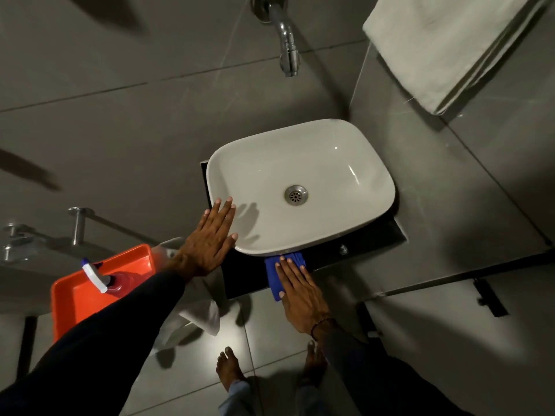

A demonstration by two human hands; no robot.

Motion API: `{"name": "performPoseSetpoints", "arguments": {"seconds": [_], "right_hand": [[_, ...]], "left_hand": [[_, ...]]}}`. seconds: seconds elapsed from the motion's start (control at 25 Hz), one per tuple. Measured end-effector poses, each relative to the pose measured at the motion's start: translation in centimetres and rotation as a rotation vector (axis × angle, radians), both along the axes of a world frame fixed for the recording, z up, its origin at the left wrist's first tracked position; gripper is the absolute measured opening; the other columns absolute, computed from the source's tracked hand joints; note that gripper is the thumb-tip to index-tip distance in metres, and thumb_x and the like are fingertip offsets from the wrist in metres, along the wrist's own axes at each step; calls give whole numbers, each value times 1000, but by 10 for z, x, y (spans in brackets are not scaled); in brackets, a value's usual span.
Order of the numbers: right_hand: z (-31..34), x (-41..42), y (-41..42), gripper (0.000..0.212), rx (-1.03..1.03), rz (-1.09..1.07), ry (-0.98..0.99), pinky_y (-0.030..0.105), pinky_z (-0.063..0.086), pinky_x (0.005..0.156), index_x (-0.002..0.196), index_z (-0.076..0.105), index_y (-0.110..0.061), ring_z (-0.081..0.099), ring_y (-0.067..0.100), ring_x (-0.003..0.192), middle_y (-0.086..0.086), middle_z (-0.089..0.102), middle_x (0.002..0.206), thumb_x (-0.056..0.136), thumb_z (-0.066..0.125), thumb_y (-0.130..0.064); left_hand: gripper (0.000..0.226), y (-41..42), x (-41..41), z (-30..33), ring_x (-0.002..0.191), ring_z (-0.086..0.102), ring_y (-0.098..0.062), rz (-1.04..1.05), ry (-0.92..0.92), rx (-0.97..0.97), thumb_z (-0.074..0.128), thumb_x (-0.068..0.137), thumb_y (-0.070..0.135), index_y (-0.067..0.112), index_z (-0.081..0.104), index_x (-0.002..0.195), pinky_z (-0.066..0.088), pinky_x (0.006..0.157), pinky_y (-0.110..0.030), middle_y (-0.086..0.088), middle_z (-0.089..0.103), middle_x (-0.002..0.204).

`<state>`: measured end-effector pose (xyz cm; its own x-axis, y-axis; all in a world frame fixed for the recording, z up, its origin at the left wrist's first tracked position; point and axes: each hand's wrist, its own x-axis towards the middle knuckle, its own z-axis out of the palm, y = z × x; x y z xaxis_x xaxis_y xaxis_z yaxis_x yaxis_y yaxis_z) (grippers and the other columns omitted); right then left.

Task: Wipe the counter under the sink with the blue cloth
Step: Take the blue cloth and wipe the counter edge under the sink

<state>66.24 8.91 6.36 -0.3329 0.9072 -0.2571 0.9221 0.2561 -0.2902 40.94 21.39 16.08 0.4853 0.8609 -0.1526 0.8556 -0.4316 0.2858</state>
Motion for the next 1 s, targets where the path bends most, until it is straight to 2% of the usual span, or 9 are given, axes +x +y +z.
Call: {"name": "performPoseSetpoints", "arguments": {"seconds": [0.08,0.2,0.52,0.8,1.0], "right_hand": [[0,45,9,68,7,-38,-14,41,3,130,160,0,-14,-4,19,158,1,0,170,103,30,-34],[3,111,23,67,13,-103,-47,38,3,129,160,4,-15,-1,18,158,0,4,170,103,32,-34],[16,259,49,67,-51,-257,-259,38,4,129,159,-8,-14,-2,19,158,5,-5,170,105,27,-34],[13,219,43,71,-126,-385,-128,44,1,128,159,-5,-9,-6,23,158,7,-7,170,104,35,-27],[5,149,19,75,-106,-279,13,42,-4,128,159,-6,-12,-11,20,157,3,-10,169,102,41,-24]], "left_hand": [[93,-4,5,0,159,-8,-32,36,-5,11,-9,94,64,0,5,161,4,131,-49,-14,-3,171],[97,-8,11,0,159,-6,-34,77,-2,20,-11,92,66,-2,5,160,5,130,-50,-15,-3,171],[101,-16,19,0,158,-2,-36,136,38,47,-14,92,68,-6,5,158,8,130,-54,-18,-2,170],[102,-20,23,5,157,5,-43,137,70,64,-15,92,65,-10,13,156,15,128,-58,-25,5,168],[102,-20,24,11,156,5,-45,122,70,74,-18,92,63,-10,14,156,14,128,-56,-28,5,167]]}}
